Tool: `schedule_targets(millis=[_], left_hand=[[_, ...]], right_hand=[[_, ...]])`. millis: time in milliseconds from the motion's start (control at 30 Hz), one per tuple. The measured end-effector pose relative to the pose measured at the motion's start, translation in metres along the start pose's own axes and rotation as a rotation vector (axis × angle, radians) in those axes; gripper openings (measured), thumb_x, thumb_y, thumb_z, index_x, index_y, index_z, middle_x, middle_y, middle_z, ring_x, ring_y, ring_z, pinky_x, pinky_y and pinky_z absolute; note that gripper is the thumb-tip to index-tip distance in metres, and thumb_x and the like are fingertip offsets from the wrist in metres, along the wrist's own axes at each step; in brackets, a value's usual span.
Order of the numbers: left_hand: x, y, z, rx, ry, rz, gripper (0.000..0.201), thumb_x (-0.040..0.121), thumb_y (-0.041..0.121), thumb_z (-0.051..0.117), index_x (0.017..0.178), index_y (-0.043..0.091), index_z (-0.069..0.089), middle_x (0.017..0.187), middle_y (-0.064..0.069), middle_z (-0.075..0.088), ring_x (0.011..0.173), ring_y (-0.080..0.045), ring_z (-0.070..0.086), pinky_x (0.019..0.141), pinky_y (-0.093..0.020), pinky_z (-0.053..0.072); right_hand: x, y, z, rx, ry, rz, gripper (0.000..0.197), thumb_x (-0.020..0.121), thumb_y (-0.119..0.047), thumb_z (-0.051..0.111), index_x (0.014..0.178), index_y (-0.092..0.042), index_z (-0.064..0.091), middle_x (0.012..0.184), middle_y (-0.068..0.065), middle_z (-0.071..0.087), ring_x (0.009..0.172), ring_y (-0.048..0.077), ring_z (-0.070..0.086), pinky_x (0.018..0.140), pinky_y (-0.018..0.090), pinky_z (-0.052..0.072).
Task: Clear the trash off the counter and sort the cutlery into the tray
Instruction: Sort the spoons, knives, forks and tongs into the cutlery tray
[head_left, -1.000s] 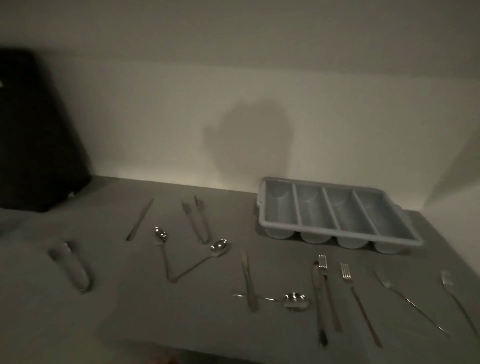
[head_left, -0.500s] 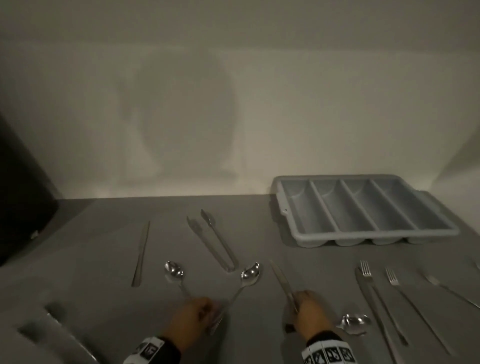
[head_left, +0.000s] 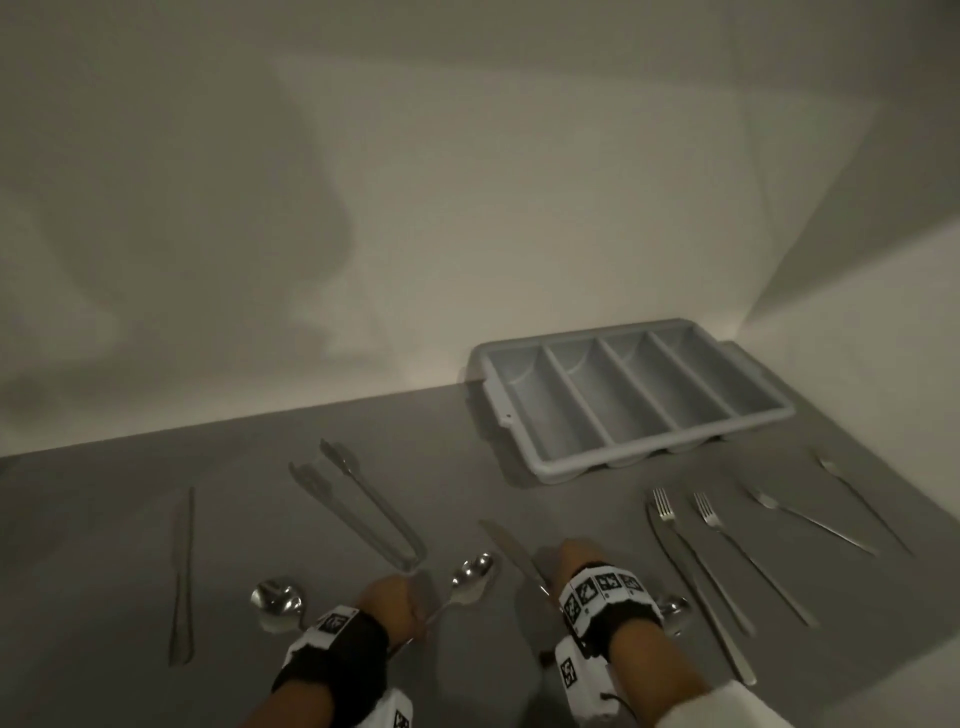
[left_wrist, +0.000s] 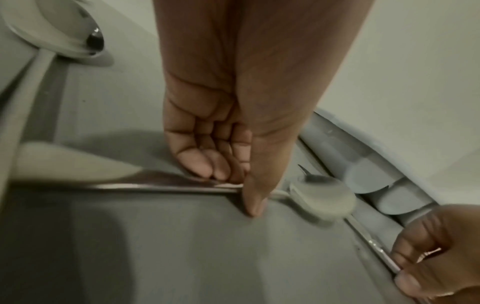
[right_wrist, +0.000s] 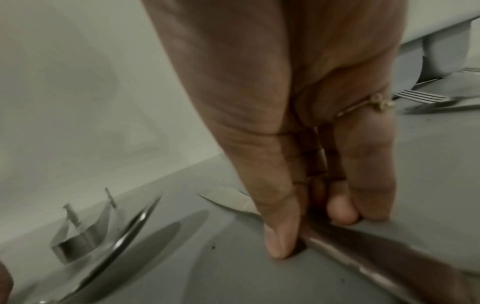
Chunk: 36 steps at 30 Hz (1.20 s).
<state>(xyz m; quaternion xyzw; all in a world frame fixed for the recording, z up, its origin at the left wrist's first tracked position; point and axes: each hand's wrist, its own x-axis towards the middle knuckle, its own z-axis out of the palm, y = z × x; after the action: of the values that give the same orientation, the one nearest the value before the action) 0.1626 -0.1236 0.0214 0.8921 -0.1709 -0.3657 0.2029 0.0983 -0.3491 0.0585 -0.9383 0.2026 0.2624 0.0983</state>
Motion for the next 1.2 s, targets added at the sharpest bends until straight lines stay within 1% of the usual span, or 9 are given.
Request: schedule_targets(millis=[67,167,333,467,700,800,900,967,1200], left_hand=[[0.000,0.002,-0.003,-0.007,-0.003,0.011,0.010,0.077,0.014,0.062,0.081,0.007,0.067,0.077,-0.008,0.064,0.106,-0.030,0.061,0.079,-0.031,0.047],[0.002,-0.004,-0.002,-0.044,-0.009,0.060,0.022,0.080,0.016,0.058,0.060,0.019,0.048,0.104,-0.022,0.066,0.107,-0.032,0.059,0.087,-0.034,0.046],[0.013,-0.028,0.015,-0.367,0.087,0.105,0.024,0.055,0.039,0.062,0.050,0.017,0.057,0.045,0.009,0.056,0.062,-0.014,0.052,0.069,-0.032,0.047],[0.011,-0.015,0.031,-0.499,0.313,0.096,0.021,0.077,0.033,0.061,0.061,0.022,0.053,0.052,0.003,0.058,0.058,-0.021,0.054,0.073,-0.047,0.050],[0.012,0.077,0.030,-0.709,0.546,0.189,0.019,0.086,0.013,0.057,0.069,0.021,0.057,0.058,0.000,0.057,0.048,-0.002,0.047,0.057,-0.026,0.042],[0.031,0.132,0.021,-0.831,0.544,0.231,0.023,0.087,0.004,0.052,0.082,0.026,0.057,0.072,-0.003,0.060,0.058,-0.008,0.051,0.058,-0.022,0.044],[0.070,0.187,0.015,-0.787,0.642,0.270,0.021,0.089,0.003,0.049,0.099,0.020,0.055,0.091,-0.010,0.059,0.082,-0.022,0.053,0.084,-0.039,0.043],[0.103,0.214,0.010,-0.715,0.680,0.246,0.022,0.091,0.007,0.046,0.110,0.010,0.057,0.108,-0.016,0.061,0.101,-0.028,0.057,0.098,-0.043,0.042],[0.175,0.265,-0.014,-0.206,0.588,-0.145,0.037,0.090,0.002,0.038,0.126,0.001,0.046,0.130,-0.028,0.045,0.120,-0.039,0.045,0.106,-0.039,0.033]], right_hand=[[0.000,-0.002,-0.003,-0.066,0.023,-0.025,0.027,0.089,-0.024,0.051,0.114,-0.013,0.055,0.123,0.011,0.058,0.111,0.031,0.056,0.094,0.040,0.048],[-0.002,-0.004,-0.005,0.045,0.012,0.004,0.018,0.085,-0.023,0.052,0.096,-0.011,0.060,0.116,0.012,0.062,0.104,0.033,0.059,0.091,0.039,0.049],[-0.023,0.022,-0.011,0.348,0.190,-0.076,0.010,0.085,-0.025,0.052,0.084,-0.023,0.042,0.081,0.003,0.057,0.086,0.027,0.058,0.076,0.033,0.043],[-0.044,0.057,-0.024,0.598,0.451,-0.115,0.005,0.090,-0.025,0.045,0.091,-0.021,0.043,0.069,-0.001,0.055,0.064,0.021,0.052,0.063,0.029,0.039],[-0.033,0.142,-0.041,0.927,0.699,-0.042,0.006,0.089,-0.023,0.050,0.092,-0.022,0.055,0.061,0.001,0.060,0.054,0.015,0.053,0.054,0.028,0.043],[-0.013,0.179,-0.045,1.009,0.681,-0.041,0.007,0.088,-0.021,0.052,0.091,-0.018,0.058,0.060,-0.003,0.059,0.061,0.017,0.058,0.062,0.030,0.046],[0.009,0.220,-0.053,1.053,0.619,-0.093,0.004,0.086,-0.016,0.056,0.088,-0.015,0.060,0.067,0.001,0.065,0.069,0.018,0.061,0.068,0.029,0.048],[0.022,0.245,-0.060,1.060,0.595,-0.150,0.015,0.084,-0.005,0.058,0.078,-0.019,0.060,0.056,-0.005,0.064,0.060,0.004,0.059,0.062,0.014,0.045],[0.047,0.307,-0.073,1.020,0.540,-0.216,0.089,0.068,0.020,0.060,0.063,-0.069,0.054,0.051,-0.038,0.055,0.053,-0.016,0.053,0.057,-0.004,0.039]])
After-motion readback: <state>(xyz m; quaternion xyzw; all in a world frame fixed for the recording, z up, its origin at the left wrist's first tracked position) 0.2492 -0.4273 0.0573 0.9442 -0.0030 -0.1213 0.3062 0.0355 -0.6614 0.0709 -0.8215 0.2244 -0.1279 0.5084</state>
